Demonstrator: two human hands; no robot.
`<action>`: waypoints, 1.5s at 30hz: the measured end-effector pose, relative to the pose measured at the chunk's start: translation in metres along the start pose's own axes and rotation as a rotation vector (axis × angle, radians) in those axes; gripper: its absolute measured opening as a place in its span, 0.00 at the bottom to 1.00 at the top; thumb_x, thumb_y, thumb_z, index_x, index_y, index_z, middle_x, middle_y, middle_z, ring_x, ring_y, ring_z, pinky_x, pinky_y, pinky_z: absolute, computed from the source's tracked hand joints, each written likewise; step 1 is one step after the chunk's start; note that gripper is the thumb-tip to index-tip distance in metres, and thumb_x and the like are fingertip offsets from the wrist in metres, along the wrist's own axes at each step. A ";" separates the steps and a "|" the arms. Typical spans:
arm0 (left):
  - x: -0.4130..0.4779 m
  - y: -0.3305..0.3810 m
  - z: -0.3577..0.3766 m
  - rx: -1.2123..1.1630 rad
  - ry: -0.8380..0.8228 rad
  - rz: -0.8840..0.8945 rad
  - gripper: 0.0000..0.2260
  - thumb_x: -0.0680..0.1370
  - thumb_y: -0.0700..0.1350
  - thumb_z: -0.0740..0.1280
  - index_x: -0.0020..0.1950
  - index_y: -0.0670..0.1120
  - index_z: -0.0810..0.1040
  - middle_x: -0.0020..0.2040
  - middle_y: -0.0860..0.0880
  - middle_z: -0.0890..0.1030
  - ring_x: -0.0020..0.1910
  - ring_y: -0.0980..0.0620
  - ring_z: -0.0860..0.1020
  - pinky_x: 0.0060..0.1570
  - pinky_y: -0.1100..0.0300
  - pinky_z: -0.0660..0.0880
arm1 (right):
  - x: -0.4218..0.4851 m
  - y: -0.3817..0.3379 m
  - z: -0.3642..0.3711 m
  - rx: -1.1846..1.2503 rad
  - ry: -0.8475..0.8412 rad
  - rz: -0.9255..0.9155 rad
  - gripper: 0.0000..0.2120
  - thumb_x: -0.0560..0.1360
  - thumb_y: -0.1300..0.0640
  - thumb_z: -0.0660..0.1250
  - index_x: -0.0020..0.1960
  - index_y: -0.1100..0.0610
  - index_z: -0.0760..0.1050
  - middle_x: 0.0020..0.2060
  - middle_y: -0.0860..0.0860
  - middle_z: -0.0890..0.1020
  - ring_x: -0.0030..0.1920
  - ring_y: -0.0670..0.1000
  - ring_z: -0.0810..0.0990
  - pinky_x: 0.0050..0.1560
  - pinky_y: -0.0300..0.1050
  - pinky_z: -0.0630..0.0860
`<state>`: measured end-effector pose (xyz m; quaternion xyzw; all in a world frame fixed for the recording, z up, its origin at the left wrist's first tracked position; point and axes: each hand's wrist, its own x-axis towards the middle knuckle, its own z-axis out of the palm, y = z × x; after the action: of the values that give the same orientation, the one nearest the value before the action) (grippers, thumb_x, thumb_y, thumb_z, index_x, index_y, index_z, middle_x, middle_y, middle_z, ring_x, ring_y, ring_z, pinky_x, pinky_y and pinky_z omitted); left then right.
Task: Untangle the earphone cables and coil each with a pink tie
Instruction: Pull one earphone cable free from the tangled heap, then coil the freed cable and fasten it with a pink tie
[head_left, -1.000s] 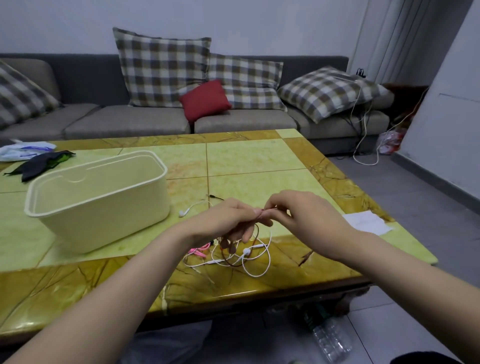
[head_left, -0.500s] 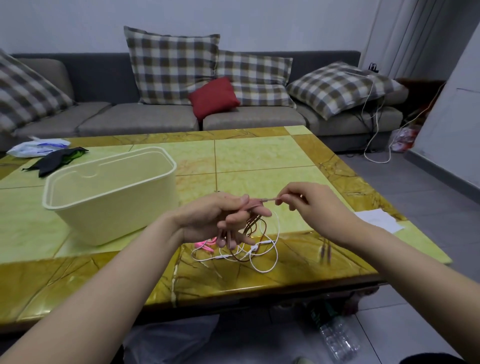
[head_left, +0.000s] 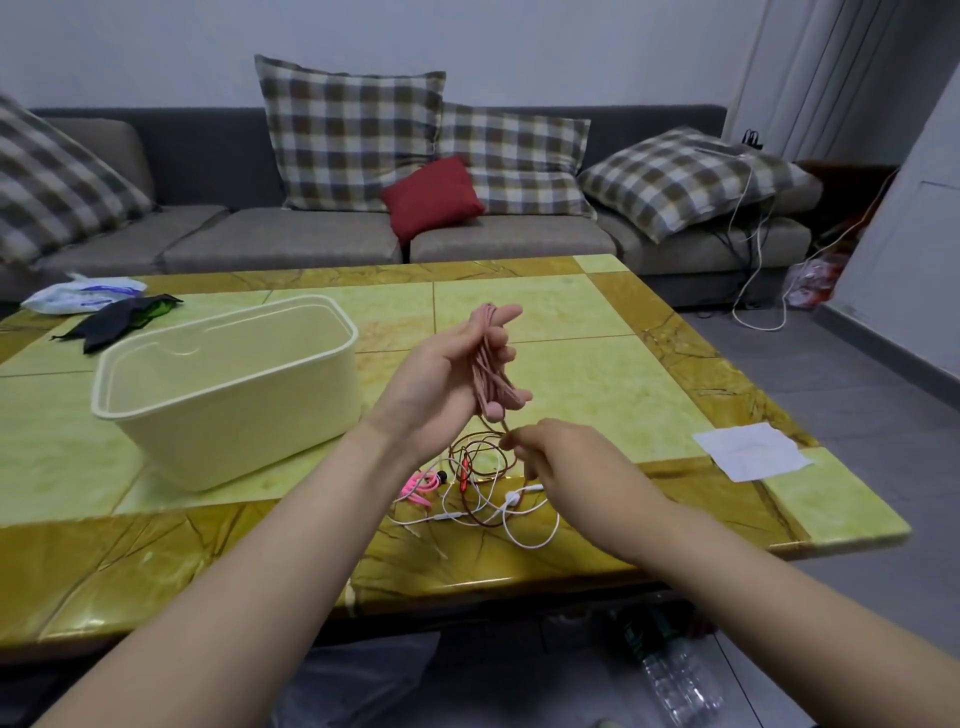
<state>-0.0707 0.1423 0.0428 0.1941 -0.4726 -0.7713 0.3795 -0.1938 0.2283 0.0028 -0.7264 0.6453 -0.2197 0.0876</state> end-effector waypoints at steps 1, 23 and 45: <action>-0.001 -0.001 -0.003 0.085 0.019 0.026 0.13 0.81 0.47 0.56 0.57 0.41 0.75 0.34 0.54 0.77 0.32 0.56 0.77 0.48 0.42 0.70 | -0.002 -0.002 0.001 -0.066 -0.017 -0.034 0.14 0.80 0.61 0.57 0.62 0.53 0.74 0.43 0.49 0.72 0.48 0.54 0.77 0.44 0.48 0.72; -0.013 -0.010 -0.013 0.628 -0.296 -0.346 0.16 0.83 0.49 0.51 0.37 0.45 0.65 0.29 0.49 0.65 0.26 0.53 0.67 0.35 0.52 0.62 | 0.012 -0.004 -0.034 0.271 0.206 0.055 0.07 0.70 0.55 0.73 0.42 0.55 0.75 0.31 0.43 0.76 0.33 0.36 0.73 0.34 0.28 0.68; -0.024 -0.004 -0.024 0.915 -0.269 -0.394 0.04 0.81 0.40 0.58 0.49 0.41 0.71 0.29 0.51 0.72 0.28 0.56 0.70 0.26 0.67 0.67 | 0.008 -0.001 -0.027 -0.082 -0.181 -0.034 0.13 0.78 0.49 0.63 0.48 0.59 0.77 0.38 0.52 0.79 0.40 0.52 0.77 0.40 0.45 0.71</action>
<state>-0.0410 0.1480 0.0264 0.3249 -0.7608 -0.5605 0.0394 -0.2039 0.2254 0.0291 -0.7570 0.6309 -0.1281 0.1118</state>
